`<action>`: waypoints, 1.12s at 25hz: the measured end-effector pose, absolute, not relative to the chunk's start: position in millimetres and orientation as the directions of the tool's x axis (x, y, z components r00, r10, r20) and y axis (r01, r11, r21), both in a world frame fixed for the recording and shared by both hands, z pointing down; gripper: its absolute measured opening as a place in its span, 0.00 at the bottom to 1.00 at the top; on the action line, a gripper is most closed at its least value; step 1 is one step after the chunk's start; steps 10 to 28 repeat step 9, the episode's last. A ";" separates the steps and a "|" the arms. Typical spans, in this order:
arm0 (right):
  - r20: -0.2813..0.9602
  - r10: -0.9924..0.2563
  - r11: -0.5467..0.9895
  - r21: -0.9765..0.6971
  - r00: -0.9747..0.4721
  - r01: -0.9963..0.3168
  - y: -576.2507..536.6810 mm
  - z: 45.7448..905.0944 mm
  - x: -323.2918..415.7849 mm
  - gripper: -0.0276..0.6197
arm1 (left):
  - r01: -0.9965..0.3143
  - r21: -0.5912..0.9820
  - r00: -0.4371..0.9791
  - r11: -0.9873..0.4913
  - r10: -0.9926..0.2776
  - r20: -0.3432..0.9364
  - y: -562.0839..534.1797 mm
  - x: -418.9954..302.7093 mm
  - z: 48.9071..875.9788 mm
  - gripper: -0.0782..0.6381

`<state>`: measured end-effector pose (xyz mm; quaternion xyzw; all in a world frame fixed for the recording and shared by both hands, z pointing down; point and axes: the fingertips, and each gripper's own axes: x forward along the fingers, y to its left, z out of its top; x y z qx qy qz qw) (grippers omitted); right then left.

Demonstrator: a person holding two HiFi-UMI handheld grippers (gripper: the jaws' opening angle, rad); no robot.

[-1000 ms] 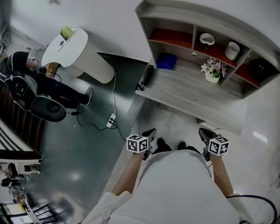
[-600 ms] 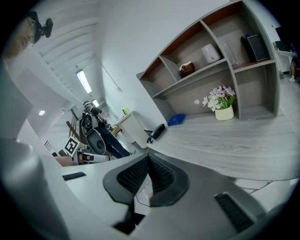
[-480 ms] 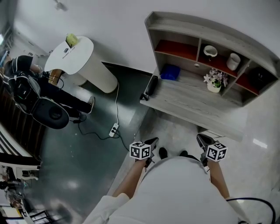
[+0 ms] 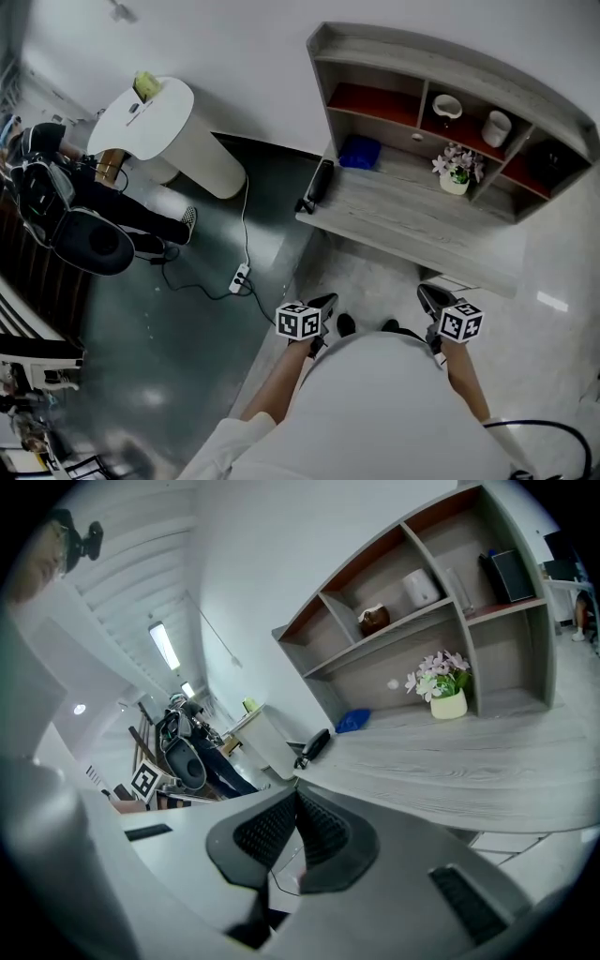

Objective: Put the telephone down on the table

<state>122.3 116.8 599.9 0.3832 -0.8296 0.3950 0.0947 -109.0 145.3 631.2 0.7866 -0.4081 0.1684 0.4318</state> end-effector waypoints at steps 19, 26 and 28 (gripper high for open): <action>0.467 -0.567 0.388 -0.576 -0.679 -0.720 117.3 602.5 126.8 0.07 | -0.788 0.545 0.608 -0.286 -0.499 0.617 145.9 -111.9 633.8 0.12; 0.467 -0.567 0.388 -0.576 -0.679 -0.720 117.3 602.5 126.8 0.07 | -0.788 0.545 0.608 -0.286 -0.499 0.617 145.9 -111.9 633.8 0.12; 0.467 -0.567 0.388 -0.576 -0.679 -0.720 117.3 602.5 126.8 0.07 | -0.788 0.545 0.608 -0.286 -0.499 0.617 145.9 -111.9 633.8 0.12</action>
